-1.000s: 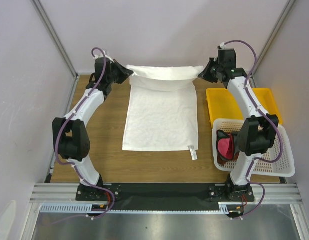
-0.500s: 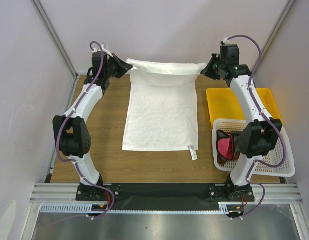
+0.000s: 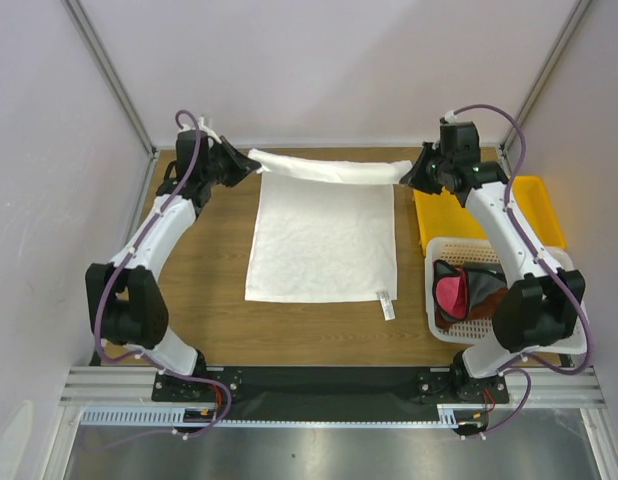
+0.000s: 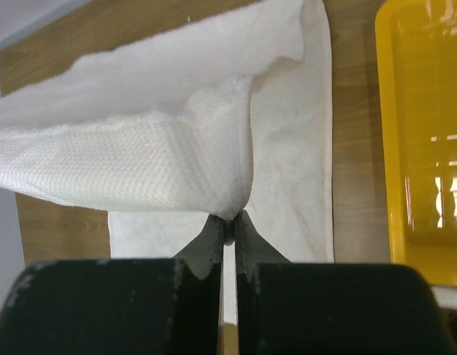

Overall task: Fold and stack the towels
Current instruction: Fold the towel

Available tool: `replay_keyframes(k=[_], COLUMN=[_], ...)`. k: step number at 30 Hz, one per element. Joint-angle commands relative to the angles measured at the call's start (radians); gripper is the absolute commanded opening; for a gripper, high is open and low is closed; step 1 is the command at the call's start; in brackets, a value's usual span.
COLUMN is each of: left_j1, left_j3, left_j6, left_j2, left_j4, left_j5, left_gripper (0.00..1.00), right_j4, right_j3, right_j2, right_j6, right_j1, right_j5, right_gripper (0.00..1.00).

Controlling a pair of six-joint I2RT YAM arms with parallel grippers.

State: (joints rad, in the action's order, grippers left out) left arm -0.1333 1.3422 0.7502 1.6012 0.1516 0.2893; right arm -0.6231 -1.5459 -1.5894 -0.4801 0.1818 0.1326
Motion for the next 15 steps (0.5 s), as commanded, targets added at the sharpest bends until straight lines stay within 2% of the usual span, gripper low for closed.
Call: replay_keyframes(k=[1,15], left_j1=[0.024,0.024], left_j3=[-0.07,-0.443], left_j6=[-0.044,-0.081], left_j2=[-0.142,-0.421], left_j4=[0.023,0.115], left_j5=[-0.021,-0.016], left_gripper=[0.0,0.0], right_j4=[0.016,0.031], right_j3=[0.088,0.493], right_j2=[0.136,0.405], right_j6=[-0.026,-0.112], right_j1=[0.007,0.036], right_j5=[0.002,0.042], right_gripper=[0.0,0.0])
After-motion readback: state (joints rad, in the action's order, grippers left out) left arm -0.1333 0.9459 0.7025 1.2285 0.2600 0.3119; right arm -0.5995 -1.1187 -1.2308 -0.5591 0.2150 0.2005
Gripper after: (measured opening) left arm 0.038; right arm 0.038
